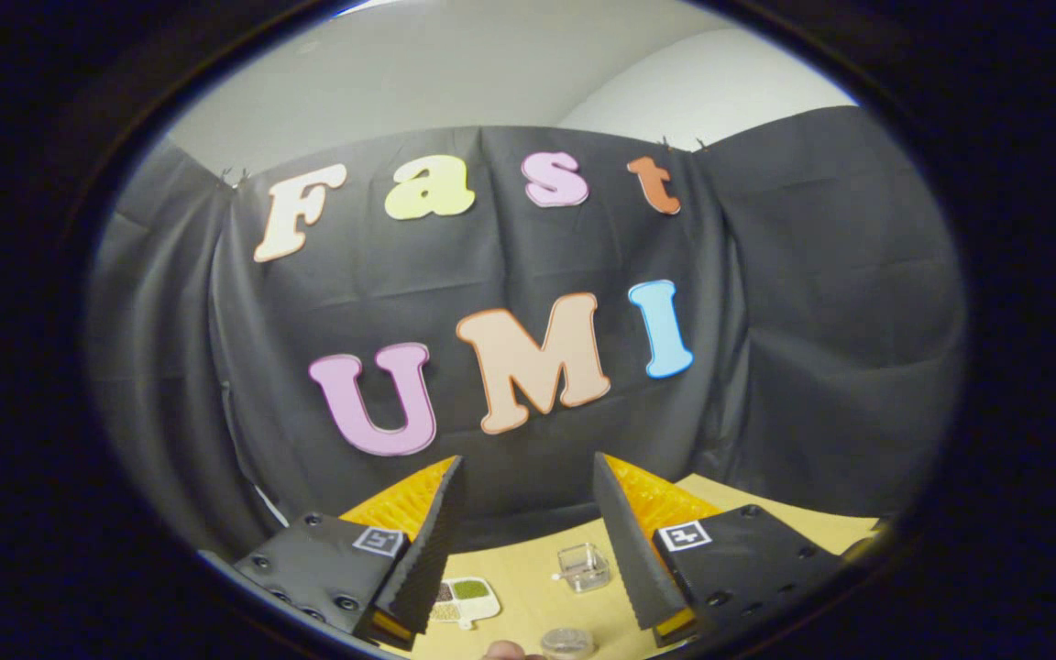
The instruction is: Take the bottle from table, then pour the juice into the cup, finally place the bottle on the coaster
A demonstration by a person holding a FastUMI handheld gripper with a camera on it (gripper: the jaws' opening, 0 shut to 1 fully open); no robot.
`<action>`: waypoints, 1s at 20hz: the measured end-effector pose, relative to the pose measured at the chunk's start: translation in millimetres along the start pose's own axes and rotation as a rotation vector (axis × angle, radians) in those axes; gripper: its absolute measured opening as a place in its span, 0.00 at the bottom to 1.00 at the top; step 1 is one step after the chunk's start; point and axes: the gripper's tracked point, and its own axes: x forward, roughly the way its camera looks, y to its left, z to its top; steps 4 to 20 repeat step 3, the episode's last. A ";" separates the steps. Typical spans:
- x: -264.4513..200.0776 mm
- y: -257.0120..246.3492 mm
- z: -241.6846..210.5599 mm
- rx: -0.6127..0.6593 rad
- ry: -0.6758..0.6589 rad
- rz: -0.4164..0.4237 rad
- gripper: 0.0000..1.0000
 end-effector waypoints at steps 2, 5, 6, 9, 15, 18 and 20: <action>-1.7 -7.4 27.3 0.021 -0.042 -0.002 0.85; -3.7 -11.7 39.6 0.027 -0.060 -0.004 0.85; -3.7 -11.7 39.6 0.027 -0.060 -0.004 0.85; -3.7 -11.7 39.6 0.027 -0.060 -0.004 0.85; -3.7 -11.7 39.6 0.027 -0.060 -0.004 0.85; -3.7 -11.7 39.6 0.027 -0.060 -0.004 0.85; -3.7 -11.7 39.6 0.027 -0.060 -0.004 0.85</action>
